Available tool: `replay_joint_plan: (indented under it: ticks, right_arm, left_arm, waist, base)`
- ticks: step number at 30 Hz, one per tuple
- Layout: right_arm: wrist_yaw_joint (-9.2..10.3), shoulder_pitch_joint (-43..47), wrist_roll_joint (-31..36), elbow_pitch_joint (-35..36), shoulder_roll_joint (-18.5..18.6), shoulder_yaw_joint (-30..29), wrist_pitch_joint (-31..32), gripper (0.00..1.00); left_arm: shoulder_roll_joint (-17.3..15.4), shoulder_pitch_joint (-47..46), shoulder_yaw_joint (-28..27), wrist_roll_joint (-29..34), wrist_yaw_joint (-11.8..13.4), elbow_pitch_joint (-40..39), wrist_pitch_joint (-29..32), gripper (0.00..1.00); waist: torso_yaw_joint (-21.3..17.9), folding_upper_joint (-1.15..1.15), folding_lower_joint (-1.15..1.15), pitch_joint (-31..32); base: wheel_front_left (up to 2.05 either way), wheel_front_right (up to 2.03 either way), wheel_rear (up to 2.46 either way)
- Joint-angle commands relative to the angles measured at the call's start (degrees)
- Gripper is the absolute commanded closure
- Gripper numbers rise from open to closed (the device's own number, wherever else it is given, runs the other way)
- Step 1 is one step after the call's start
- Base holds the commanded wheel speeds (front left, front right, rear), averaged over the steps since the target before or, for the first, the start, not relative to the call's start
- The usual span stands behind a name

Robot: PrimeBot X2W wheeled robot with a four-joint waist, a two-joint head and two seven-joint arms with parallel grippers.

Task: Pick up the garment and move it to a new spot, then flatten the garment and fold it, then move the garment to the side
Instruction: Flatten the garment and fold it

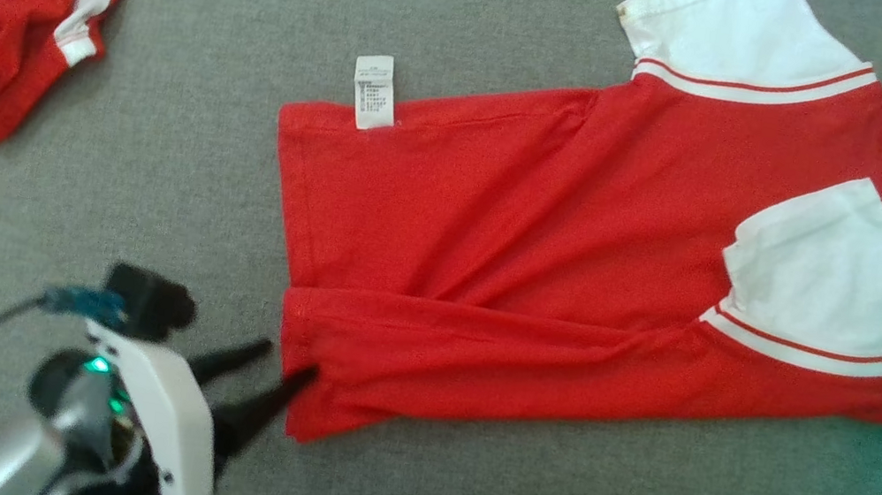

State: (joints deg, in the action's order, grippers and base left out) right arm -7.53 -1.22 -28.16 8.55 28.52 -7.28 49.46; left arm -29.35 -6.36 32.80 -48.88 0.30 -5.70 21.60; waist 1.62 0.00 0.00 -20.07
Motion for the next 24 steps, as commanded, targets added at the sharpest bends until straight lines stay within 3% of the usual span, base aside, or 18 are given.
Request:
replay_joint_plan:
  ticks: [1,4,8,16,24]
  right_arm:
    - [0.04,-4.69,-1.33,3.97,3.39,-0.29,0.29,0.00]
    - [0.04,-12.08,-1.39,5.82,4.83,-0.81,0.46,0.00]
    - [0.04,-22.44,1.01,3.28,4.11,0.47,0.33,0.00]
    - [0.04,-43.90,11.78,-16.33,-1.47,6.92,-4.48,0.00]
    - [0.04,-52.64,17.02,-33.81,-3.59,6.70,-10.11,0.00]
  left_arm:
    - [-2.39,-3.91,-3.93,0.50,0.76,-2.51,-0.56,0.00]
    - [-2.36,-8.90,-5.81,2.10,2.45,-2.77,-0.52,0.00]
    - [0.60,-15.87,-6.35,2.65,3.11,-0.14,-0.53,0.00]
    - [9.01,-29.26,-1.68,6.89,2.07,12.35,-1.38,0.00]
    - [13.95,-33.27,1.75,7.64,0.11,17.60,-1.97,0.00]
  waist:
    - [0.48,0.00,0.00,-1.31]
    - [2.07,0.00,0.00,-4.07]
    - [4.14,0.00,0.00,-7.21]
    - [9.64,0.00,0.00,-11.65]
    - [13.29,0.00,0.00,-12.85]
  base:
    - [0.00,0.00,0.00]
    - [0.00,0.00,0.00]
    - [0.00,0.00,0.00]
    - [0.00,0.00,0.00]
    - [0.00,0.00,0.00]
